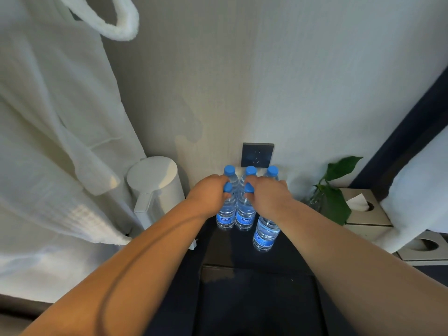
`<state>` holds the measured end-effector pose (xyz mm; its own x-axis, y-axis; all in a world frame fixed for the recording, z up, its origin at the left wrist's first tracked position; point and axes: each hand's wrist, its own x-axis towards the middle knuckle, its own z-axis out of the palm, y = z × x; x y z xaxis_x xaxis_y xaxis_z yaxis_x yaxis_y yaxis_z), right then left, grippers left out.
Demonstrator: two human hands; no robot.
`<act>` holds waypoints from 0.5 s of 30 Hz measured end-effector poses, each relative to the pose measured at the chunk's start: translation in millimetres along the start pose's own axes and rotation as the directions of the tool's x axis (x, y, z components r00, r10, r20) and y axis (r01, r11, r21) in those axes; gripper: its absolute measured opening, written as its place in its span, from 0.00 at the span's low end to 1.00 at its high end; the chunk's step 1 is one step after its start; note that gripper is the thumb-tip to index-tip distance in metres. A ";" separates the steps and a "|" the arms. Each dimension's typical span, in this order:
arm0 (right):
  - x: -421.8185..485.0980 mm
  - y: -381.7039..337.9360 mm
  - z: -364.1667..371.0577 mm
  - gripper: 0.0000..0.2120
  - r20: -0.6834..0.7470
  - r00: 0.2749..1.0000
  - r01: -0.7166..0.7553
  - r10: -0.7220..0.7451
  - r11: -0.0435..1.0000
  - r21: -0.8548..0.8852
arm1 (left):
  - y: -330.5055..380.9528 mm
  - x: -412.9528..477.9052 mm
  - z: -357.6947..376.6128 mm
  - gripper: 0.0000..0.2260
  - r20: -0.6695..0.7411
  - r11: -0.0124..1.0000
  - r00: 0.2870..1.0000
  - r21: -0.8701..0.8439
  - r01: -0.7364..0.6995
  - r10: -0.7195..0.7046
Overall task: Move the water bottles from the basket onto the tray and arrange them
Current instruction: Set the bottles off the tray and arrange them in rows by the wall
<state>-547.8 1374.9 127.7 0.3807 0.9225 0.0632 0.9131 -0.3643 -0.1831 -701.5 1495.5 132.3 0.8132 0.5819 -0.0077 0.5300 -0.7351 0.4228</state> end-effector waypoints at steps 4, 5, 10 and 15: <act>-0.6 1.7 2.1 0.14 0.005 1.000 -0.011 0.011 1.000 0.029 | 0.2 0.7 0.4 0.07 0.001 1.000 1.000 0.000 0.006 -0.006; -1.4 2.7 2.5 0.17 0.014 1.000 -0.019 0.018 0.999 0.039 | 0.5 1.0 0.0 0.07 0.005 1.000 1.000 0.000 0.007 -0.007; -14.3 15.5 3.1 0.28 0.034 0.996 -0.091 0.087 0.987 0.130 | 1.6 0.4 -2.2 0.09 0.027 0.999 0.999 0.044 0.018 -0.019; -37.6 33.3 0.9 0.25 0.117 0.983 -0.142 0.140 0.990 0.009 | 9.4 -1.9 0.9 0.17 -0.027 0.994 0.999 0.097 0.042 -0.040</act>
<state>-531.9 1328.2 118.3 0.4851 0.8709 -0.0787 0.8485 -0.4905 -0.1986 -697.9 1487.2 135.4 0.7847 0.6199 0.0004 0.5845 -0.7401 0.3326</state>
